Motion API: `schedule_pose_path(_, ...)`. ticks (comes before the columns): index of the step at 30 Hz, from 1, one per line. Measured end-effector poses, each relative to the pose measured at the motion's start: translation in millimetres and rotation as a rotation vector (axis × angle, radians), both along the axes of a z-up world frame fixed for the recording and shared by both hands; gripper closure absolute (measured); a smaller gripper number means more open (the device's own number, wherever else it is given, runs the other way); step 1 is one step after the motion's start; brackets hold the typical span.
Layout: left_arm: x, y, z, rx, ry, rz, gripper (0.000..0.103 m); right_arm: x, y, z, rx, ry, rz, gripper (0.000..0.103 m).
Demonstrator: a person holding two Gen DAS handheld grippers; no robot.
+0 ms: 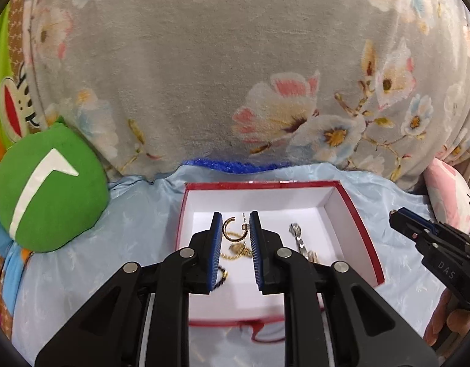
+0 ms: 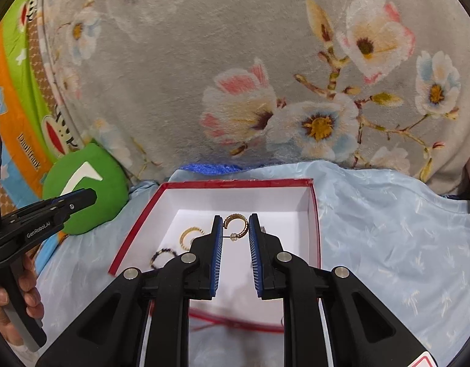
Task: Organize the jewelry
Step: 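Carry both gold hoop earrings over the red box, then open both tools to drop the hoop earrings into the box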
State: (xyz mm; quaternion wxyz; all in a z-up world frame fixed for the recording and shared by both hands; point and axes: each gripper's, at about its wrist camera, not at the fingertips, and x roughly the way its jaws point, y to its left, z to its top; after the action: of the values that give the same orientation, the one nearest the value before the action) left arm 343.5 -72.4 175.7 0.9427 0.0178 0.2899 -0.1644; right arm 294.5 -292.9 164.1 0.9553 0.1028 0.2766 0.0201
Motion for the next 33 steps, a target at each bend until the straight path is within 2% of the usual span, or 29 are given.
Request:
schedule_pose_path(7,62.7,-18.7,-20.8,0.012,0.067,-0.012,0.086,58.5,-11.8,-13.7,-0.017,0.040,-0.030,0.087)
schedule_pose_path(14,96.5,-34.3,-43.2,0.031,0.091,0.001,0.085,96.8,-10.3,-37.3,-0.057,0.086,-0.036,0.087)
schedule_pose_path(21,118.6,-46.7,-59.3,0.035,0.123,0.008,0.085,119.6,-13.3,-56.9,-0.071,0.120,-0.052,0.087)
schedule_pose_path(27,125.5,-55.8,-66.7,0.045,0.108,0.010,0.085,126.9,-15.8,-62.9,-0.070,0.122,-0.066,0.086)
schedule_pose_path(28,126.2,-55.8,-67.5,0.040,0.106,0.016,0.083,125.3,-15.9,-61.4,-0.074,0.111,-0.071,0.083)
schedule_pose_path(29,126.1,-55.3,-67.8,0.042,0.098,0.036,0.079,123.0,-16.2,-59.6,-0.079,0.101,-0.079,0.079)
schedule_pose_path(30,125.5,-54.6,-67.3,0.047,0.088,0.054,0.059,120.3,-17.0,-57.8,-0.077,0.089,-0.086,0.067)
schedule_pose_path(31,124.3,-53.2,-65.8,0.054,0.074,0.076,0.038,115.9,-18.6,-55.0,-0.074,0.072,-0.098,0.058)
schedule_pose_path(33,119.6,-46.9,-60.6,0.044,0.047,0.111,0.028,104.1,-21.6,-47.0,-0.063,0.031,-0.112,0.055)
